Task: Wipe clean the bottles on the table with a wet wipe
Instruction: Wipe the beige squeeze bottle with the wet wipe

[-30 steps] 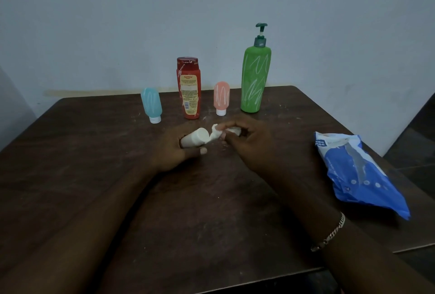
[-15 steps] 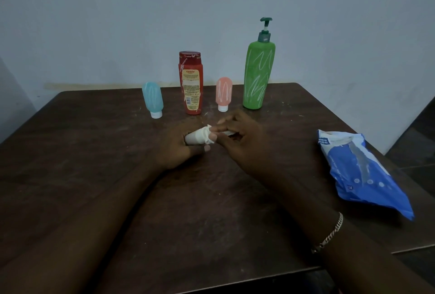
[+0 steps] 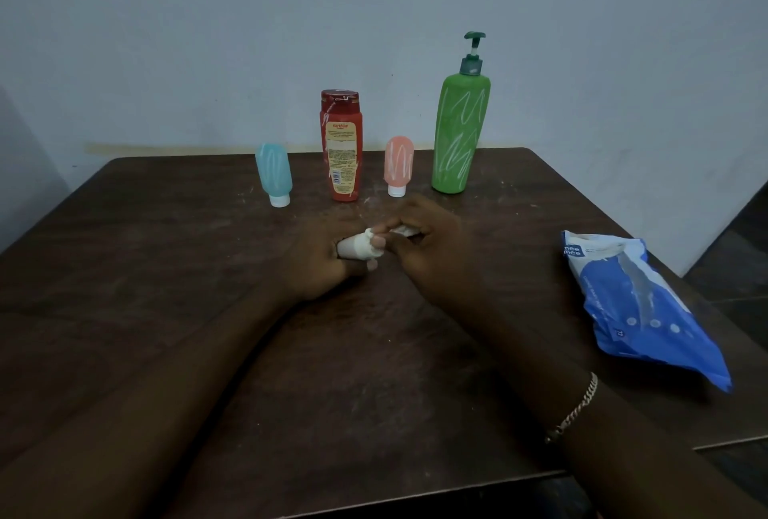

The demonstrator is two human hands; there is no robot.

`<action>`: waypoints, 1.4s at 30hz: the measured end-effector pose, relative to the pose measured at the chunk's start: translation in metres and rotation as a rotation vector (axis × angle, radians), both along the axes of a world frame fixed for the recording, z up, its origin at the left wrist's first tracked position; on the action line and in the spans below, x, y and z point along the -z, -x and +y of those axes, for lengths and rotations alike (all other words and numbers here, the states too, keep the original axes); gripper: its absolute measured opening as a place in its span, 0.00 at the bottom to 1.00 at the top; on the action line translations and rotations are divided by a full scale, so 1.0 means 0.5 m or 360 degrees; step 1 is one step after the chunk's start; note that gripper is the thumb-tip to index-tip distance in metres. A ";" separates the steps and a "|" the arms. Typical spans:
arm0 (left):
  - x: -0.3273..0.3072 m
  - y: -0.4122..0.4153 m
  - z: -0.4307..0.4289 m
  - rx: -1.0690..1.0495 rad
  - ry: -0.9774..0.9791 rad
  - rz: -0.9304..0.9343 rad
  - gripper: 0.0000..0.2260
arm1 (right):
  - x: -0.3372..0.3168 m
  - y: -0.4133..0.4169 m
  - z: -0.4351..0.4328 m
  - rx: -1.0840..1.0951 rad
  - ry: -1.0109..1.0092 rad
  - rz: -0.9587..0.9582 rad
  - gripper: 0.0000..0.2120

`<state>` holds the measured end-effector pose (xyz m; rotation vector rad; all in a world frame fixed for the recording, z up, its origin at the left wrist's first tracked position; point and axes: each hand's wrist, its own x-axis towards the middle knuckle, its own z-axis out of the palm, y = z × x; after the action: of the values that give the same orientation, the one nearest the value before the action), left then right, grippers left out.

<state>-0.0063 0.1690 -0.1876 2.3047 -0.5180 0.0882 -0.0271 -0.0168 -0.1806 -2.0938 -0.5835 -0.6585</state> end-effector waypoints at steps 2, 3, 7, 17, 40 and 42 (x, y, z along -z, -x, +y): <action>0.000 0.001 0.001 -0.0021 0.0019 0.0042 0.20 | 0.000 -0.007 -0.005 0.0050 0.0013 0.0036 0.04; 0.000 0.001 0.000 -0.0046 0.0022 0.0083 0.21 | 0.001 -0.004 -0.010 0.0060 0.0054 0.0063 0.04; 0.000 0.001 -0.001 -0.0059 0.0005 0.0100 0.20 | -0.001 0.013 -0.004 -0.0009 0.0078 0.0074 0.03; -0.008 0.009 -0.003 0.0004 0.0026 0.0064 0.17 | -0.003 0.005 0.002 0.0026 -0.0033 0.0088 0.03; -0.003 0.015 -0.003 -0.0002 -0.0162 -0.0038 0.13 | 0.006 -0.017 -0.018 -0.0072 -0.0058 0.0336 0.05; 0.002 0.013 0.000 -0.0016 -0.0191 -0.0095 0.11 | 0.011 -0.015 -0.020 -0.0076 -0.0265 0.0533 0.02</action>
<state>-0.0125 0.1689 -0.1887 2.4277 -0.5554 0.1343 -0.0196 -0.0267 -0.1860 -1.9696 -0.3747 -0.3066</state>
